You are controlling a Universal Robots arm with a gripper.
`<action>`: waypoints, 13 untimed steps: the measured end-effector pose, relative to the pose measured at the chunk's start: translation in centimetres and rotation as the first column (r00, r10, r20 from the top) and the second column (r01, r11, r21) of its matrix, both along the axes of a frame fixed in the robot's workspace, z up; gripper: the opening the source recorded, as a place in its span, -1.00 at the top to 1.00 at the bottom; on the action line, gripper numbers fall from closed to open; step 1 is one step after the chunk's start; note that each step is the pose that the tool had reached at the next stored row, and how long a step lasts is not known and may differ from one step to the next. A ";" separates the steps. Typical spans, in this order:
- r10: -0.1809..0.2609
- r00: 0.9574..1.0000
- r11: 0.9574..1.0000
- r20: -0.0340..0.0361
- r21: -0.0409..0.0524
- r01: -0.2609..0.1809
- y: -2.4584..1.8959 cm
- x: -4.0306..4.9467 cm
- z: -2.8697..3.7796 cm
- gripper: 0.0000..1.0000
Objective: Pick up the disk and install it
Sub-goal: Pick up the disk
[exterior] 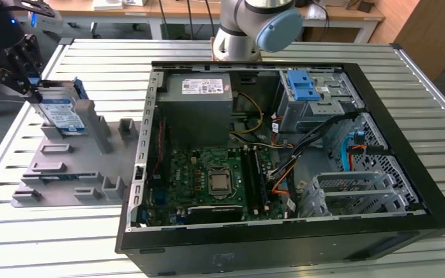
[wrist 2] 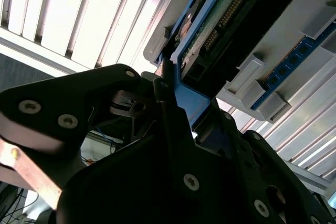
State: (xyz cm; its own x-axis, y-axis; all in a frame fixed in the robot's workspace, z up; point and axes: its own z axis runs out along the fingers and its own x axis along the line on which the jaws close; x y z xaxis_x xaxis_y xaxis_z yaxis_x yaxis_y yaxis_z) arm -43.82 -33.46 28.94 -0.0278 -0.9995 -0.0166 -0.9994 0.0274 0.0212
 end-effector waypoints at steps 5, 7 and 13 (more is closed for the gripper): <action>0.000 1.000 1.000 0.000 0.000 0.000 0.00 0.00 0.02 0.12; 0.000 1.000 1.000 0.000 0.000 0.000 0.00 0.00 0.03 0.12; 0.000 1.000 1.000 0.000 0.000 0.000 0.00 0.00 0.05 0.27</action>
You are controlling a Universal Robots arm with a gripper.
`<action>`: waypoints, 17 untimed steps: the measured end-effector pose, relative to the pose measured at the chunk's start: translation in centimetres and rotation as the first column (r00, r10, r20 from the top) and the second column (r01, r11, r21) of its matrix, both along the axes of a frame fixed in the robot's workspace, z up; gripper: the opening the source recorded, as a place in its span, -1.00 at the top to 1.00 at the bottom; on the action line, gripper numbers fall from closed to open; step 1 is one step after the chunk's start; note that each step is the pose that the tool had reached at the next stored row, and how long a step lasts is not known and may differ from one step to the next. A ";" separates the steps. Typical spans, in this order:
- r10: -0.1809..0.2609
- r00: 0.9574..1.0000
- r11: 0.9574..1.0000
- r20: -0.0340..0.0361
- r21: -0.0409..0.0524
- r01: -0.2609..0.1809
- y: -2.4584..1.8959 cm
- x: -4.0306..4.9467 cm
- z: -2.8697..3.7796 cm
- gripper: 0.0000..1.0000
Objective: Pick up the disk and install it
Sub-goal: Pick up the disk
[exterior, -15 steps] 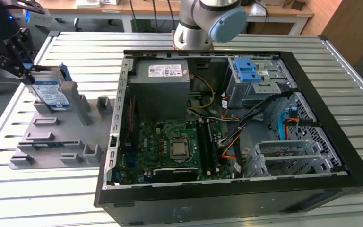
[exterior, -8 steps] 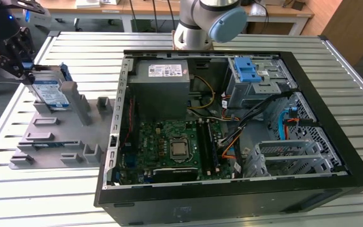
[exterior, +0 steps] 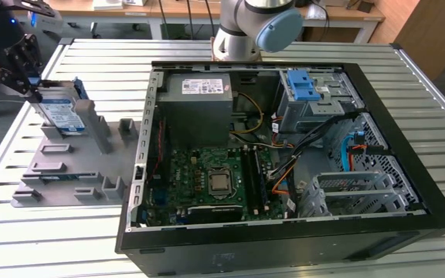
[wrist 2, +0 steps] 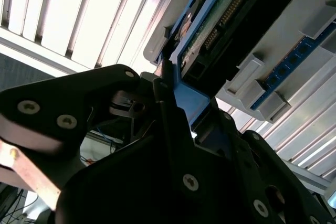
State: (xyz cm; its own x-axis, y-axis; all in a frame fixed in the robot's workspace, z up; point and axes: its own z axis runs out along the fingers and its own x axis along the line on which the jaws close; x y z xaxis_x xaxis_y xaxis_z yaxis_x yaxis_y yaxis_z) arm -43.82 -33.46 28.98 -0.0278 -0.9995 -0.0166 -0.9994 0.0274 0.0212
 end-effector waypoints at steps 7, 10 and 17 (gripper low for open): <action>0.000 1.000 1.000 0.000 0.000 0.000 0.00 0.00 0.52 0.27; 0.000 1.000 1.000 0.000 0.000 0.000 0.00 0.00 0.80 0.27; 0.000 1.000 1.000 0.000 0.000 0.000 0.00 0.00 1.50 0.27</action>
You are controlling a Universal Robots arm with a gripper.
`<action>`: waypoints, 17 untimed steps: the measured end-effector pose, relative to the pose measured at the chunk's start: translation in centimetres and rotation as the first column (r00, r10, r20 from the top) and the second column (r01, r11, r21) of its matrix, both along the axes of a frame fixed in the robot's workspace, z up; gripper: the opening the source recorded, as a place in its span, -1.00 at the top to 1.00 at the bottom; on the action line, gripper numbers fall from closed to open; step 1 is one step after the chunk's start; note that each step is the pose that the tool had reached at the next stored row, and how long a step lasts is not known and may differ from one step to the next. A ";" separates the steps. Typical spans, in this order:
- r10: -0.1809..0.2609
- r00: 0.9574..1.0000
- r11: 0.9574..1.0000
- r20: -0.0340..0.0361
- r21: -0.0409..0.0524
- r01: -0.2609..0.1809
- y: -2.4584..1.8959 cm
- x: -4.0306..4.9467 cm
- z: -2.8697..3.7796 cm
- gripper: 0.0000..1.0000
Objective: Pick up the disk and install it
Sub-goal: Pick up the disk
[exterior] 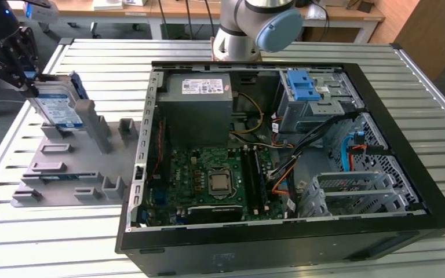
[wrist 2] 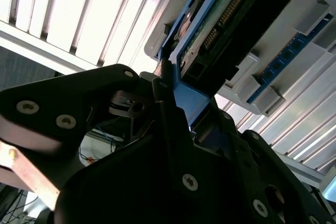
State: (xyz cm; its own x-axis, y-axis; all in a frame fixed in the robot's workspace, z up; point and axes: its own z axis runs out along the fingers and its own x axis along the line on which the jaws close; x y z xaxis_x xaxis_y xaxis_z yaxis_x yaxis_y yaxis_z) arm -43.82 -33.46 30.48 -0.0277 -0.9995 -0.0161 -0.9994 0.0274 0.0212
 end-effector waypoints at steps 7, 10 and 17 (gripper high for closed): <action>0.000 1.000 1.000 0.000 0.000 0.000 0.00 0.00 0.14 0.27; 0.000 1.000 1.000 0.000 0.000 0.000 0.00 0.00 0.20 0.27; 0.000 1.000 1.000 0.000 0.000 0.000 0.01 0.00 0.55 0.27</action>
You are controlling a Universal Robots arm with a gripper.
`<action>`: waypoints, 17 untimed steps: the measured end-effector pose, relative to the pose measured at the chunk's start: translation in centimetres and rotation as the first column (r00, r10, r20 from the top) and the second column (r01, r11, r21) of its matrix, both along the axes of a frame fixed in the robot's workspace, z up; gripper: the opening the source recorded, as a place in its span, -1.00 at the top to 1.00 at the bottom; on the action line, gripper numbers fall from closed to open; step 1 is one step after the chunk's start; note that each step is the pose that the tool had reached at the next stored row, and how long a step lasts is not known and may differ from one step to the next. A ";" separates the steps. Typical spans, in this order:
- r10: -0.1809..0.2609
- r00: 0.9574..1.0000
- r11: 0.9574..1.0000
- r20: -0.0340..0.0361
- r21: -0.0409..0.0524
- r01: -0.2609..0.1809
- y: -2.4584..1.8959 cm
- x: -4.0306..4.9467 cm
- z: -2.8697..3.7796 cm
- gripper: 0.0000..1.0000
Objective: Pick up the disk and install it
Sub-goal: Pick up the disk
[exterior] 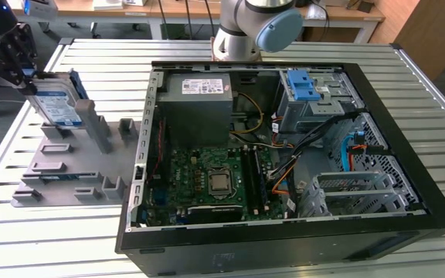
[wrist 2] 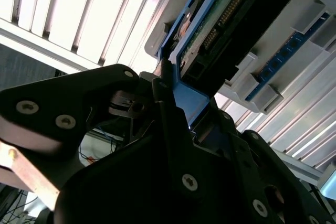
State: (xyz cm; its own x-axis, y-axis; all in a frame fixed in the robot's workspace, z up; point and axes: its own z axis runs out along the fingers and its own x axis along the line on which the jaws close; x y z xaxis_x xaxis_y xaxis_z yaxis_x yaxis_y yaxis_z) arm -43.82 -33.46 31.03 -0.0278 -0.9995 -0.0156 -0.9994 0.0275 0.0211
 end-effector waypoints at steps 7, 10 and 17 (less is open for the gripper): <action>0.000 1.000 1.000 0.000 0.000 0.000 0.01 0.00 0.18 0.27; 0.000 1.000 1.000 0.000 -0.001 0.000 0.02 0.00 0.24 0.27; 0.000 1.000 1.000 0.000 -0.001 0.000 0.04 -0.01 0.59 0.27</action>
